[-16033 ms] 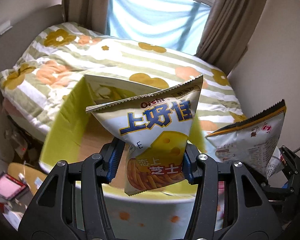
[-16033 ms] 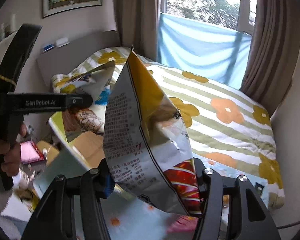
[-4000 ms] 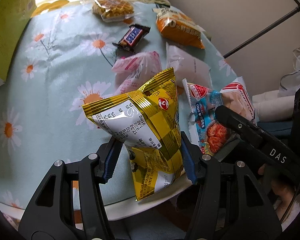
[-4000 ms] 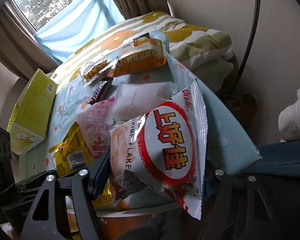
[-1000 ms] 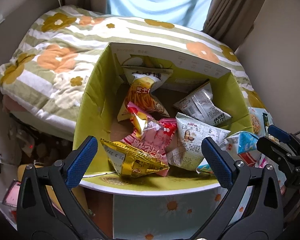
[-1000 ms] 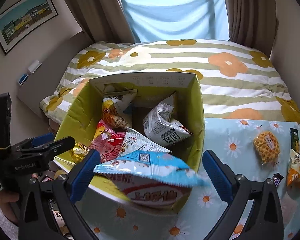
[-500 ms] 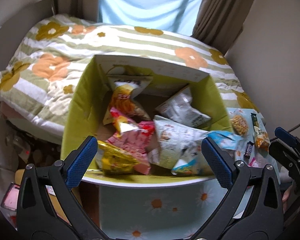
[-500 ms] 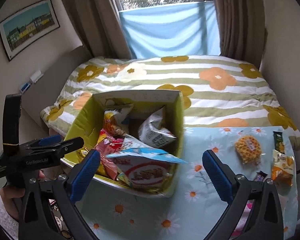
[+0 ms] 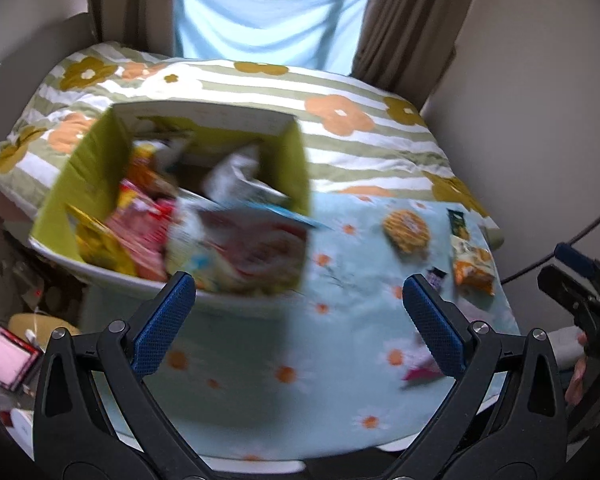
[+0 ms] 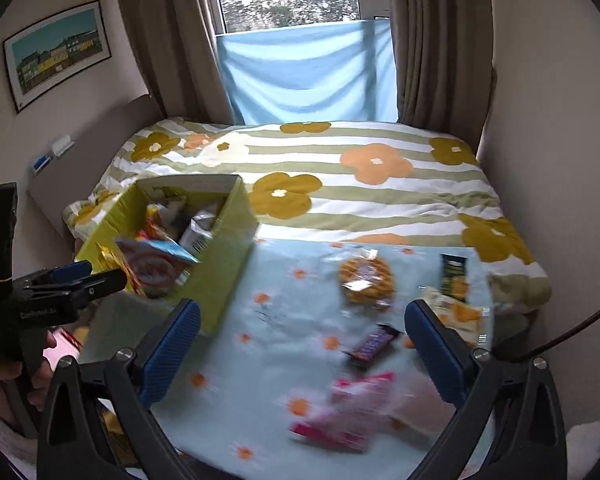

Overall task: Organize snacks
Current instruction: 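Withdraw both tools from the box back over the table snacks, then grasp the pink-white candy bag with left tool while right tool grasps the white packet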

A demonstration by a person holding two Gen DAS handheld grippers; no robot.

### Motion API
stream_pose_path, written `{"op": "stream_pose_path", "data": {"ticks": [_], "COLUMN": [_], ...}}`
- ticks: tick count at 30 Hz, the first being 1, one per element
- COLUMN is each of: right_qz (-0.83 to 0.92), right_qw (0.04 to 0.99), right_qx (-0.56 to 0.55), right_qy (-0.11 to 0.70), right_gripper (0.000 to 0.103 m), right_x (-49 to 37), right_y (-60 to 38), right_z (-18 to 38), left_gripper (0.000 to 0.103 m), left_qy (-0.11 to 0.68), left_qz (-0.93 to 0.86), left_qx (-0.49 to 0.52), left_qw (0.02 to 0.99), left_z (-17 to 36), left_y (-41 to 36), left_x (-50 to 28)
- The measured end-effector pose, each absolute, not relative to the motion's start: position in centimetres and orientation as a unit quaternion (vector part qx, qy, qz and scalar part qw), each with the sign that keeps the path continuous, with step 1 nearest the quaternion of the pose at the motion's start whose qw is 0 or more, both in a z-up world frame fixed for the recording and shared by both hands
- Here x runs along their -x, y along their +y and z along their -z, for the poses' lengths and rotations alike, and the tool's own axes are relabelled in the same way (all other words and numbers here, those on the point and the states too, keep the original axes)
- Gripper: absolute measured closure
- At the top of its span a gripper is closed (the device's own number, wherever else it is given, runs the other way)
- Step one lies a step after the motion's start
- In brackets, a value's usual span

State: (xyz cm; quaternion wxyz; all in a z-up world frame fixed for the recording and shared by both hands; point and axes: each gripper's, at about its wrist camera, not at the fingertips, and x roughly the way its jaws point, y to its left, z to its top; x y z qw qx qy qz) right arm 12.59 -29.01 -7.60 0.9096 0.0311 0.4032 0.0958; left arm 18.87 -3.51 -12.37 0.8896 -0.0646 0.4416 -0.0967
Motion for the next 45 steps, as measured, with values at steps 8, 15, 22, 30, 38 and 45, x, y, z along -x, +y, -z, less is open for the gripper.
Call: {"op": "stream_pose_path", "data": {"ticks": [8, 15, 22, 30, 38, 45], "right_qz": [-0.14, -0.158, -0.168, -0.185, -0.2, -0.21], "right_qw": [0.897, 0.878, 0.843, 0.806, 0.783, 0.773], "right_qx": [-0.002, 0.034, 0.088, 0.161, 0.194, 0.19], "right_qy": [0.42, 0.451, 0.504, 0.538, 0.555, 0.568], "right_gripper": [0.001, 0.001, 0.001, 0.001, 0.002, 0.002], "right_x": [-10.8, -10.6, -11.2, -11.1, -11.7, -13.1], "right_y": [-35.3, -39.0, -40.6, -40.3, -39.5, -39.5], "right_z": [9.9, 14.0, 20.0, 24.4, 26.5, 27.5], "left_gripper": [0.0, 0.0, 0.0, 0.001, 0.018, 0.047], "left_qy": [0.479, 0.529, 0.571, 0.585, 0.56, 0.546], "left_qz": [0.151, 0.195, 0.223, 0.224, 0.196, 0.207], "left_qx": [0.049, 0.026, 0.0, -0.023, -0.087, -0.117], "left_qw": [0.863, 0.826, 0.79, 0.779, 0.8, 0.803], "left_z": [16.6, 21.7, 27.5, 31.8, 32.6, 32.0], "left_y": [-14.0, -20.1, -24.4, -27.7, -29.5, -30.0], "left_x": [-15.7, -15.7, -16.3, -16.6, -16.4, -16.5]}}
